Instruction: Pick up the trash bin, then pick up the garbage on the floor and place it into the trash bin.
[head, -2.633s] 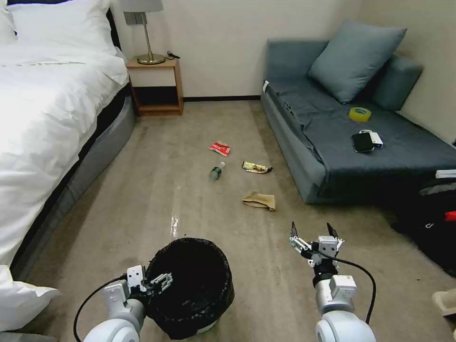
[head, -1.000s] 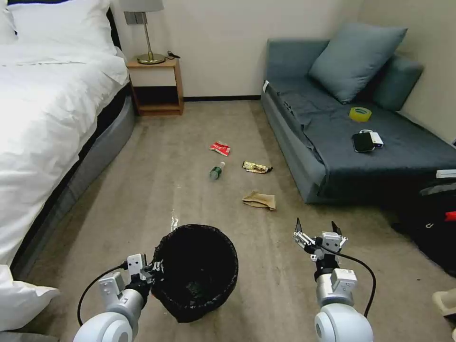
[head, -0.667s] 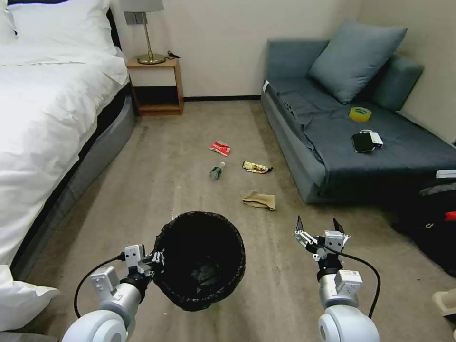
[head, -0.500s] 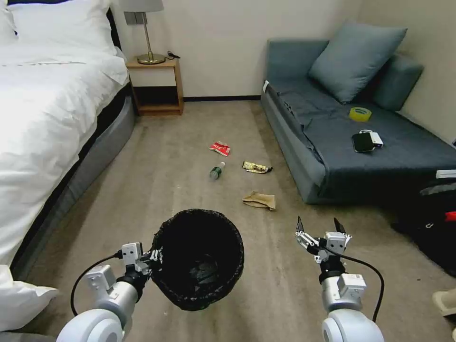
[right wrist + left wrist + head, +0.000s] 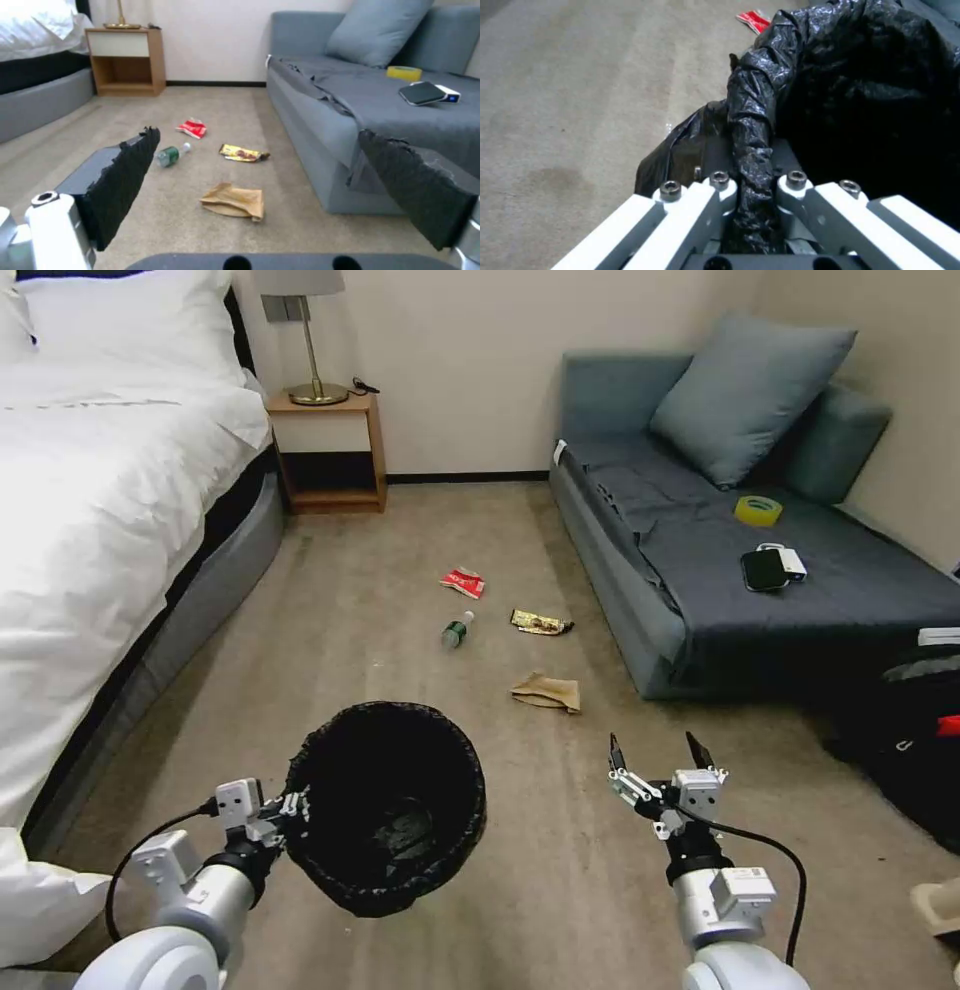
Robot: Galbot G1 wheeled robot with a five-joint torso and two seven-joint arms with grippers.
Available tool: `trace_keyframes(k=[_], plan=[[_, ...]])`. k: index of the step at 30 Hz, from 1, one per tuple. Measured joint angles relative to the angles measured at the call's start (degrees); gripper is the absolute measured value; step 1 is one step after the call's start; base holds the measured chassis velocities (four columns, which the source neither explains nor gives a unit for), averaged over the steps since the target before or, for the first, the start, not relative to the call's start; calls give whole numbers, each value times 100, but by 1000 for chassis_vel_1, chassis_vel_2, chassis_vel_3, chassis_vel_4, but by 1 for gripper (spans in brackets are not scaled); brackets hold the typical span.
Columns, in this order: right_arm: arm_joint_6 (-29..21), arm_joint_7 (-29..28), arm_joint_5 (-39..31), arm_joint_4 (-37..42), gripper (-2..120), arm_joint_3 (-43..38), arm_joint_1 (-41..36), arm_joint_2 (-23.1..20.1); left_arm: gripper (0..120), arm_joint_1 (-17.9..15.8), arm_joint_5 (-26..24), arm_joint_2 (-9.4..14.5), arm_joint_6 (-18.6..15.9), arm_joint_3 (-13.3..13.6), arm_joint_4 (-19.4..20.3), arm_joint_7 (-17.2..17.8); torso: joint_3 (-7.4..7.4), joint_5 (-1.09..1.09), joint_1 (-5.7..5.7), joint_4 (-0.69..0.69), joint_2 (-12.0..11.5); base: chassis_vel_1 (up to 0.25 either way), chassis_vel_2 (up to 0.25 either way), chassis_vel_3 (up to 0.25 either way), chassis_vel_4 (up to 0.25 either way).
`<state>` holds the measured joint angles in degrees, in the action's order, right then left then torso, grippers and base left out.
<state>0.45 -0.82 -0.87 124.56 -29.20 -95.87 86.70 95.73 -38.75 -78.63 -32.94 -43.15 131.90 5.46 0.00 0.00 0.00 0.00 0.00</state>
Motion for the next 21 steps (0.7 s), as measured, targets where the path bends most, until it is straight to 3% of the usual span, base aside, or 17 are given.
trace_keyframes(k=[21], plan=[[93, 197, 117, -59, 100, 34, 25, -15, 4, -47, -83, -41, 68, -5, -96, 36, 0, 0, 0, 0, 0, 0, 0, 0, 0]])
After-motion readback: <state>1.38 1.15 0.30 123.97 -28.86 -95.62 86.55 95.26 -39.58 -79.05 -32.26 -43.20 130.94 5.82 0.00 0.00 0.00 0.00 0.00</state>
